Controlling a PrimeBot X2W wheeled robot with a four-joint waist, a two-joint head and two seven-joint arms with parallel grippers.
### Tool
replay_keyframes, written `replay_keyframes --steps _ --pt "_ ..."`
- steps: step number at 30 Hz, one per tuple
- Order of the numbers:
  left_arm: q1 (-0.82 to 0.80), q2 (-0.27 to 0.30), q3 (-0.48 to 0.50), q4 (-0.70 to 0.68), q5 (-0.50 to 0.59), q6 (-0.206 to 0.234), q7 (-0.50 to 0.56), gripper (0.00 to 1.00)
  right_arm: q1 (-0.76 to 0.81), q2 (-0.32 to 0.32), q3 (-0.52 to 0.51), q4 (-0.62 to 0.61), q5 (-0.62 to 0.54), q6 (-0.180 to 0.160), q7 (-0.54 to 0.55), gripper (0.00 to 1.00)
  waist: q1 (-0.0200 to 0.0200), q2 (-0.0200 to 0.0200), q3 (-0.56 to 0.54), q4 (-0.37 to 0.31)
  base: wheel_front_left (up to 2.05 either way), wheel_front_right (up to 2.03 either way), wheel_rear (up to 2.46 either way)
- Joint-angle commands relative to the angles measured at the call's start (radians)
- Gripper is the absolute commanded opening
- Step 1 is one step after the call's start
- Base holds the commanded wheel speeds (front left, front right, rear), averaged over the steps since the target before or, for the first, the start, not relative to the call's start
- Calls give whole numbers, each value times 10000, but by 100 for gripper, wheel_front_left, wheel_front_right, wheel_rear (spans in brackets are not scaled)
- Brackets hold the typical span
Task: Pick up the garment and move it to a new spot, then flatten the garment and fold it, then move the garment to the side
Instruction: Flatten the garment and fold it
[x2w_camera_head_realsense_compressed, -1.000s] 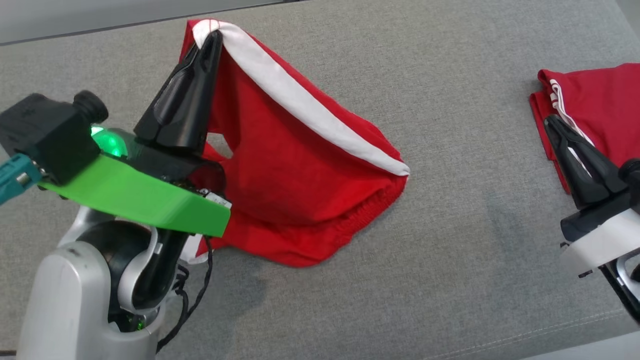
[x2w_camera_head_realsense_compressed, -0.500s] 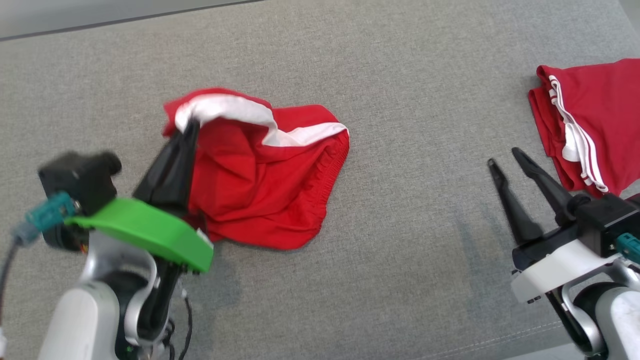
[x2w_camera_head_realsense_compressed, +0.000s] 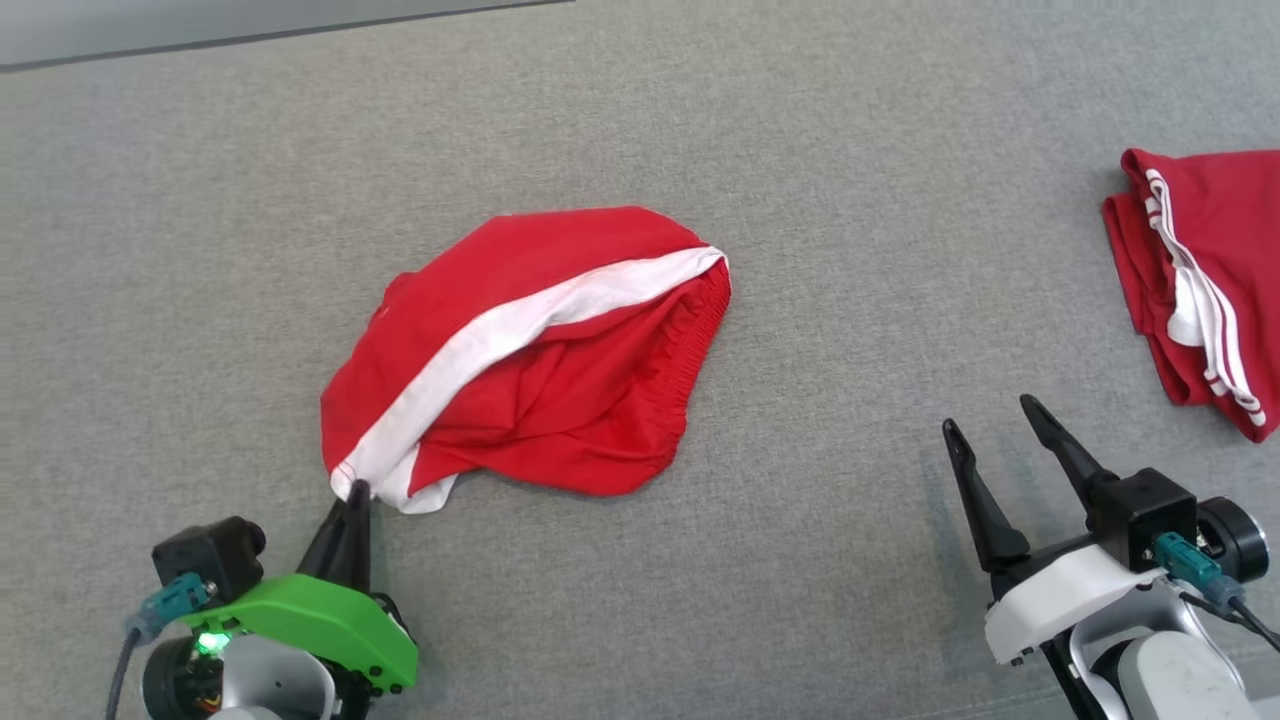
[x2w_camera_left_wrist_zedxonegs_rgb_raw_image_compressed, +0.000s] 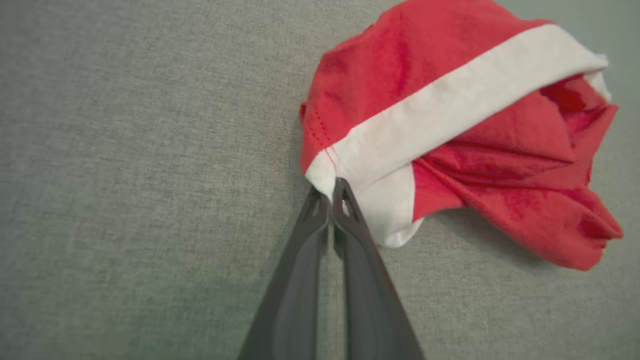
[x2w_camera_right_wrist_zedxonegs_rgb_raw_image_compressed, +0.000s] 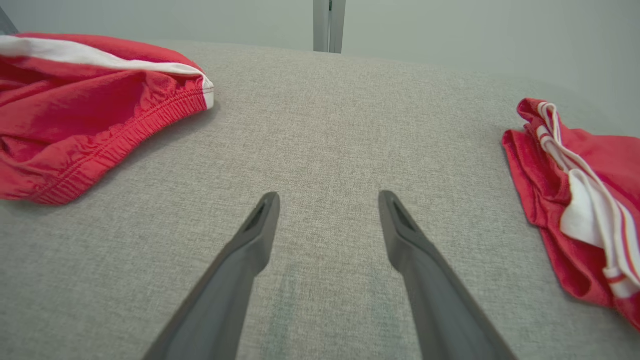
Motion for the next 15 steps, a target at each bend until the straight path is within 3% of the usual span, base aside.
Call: replay_keyframes --steps 1,2,3,4,5,6,15 --pt "54 -72 13 184 -82 -135 -164 9 118 36 -46 173 -54 -7 -113 100 0 0 -220 241 0 0 0" --pt "37 -125 1 310 -149 -187 -250 14 121 70 -66 284 -61 -7 -155 100 0 0 -269 302 0 0 0" --pt "17 -146 -29 421 -141 -240 -355 27 134 96 -97 401 -75 -7 -206 100 0 0 -334 366 0 0 0" --pt "-3 -167 -37 501 -121 -289 -491 49 154 108 -117 498 -87 -7 -230 100 0 0 -397 420 0 0 0" --pt "10 -199 -29 584 -129 -286 -580 96 163 127 -117 567 -68 -7 -263 100 0 0 -455 458 0 0 0" --pt "49 -207 -60 695 -114 -317 -638 100 195 137 -134 646 -60 -7 -281 100 0 0 -544 503 0 0 0" --pt "836 -231 201 599 86 -201 -1950 100 686 243 -754 663 -164 -7 -747 100 0 0 -1566 769 0 0 0"
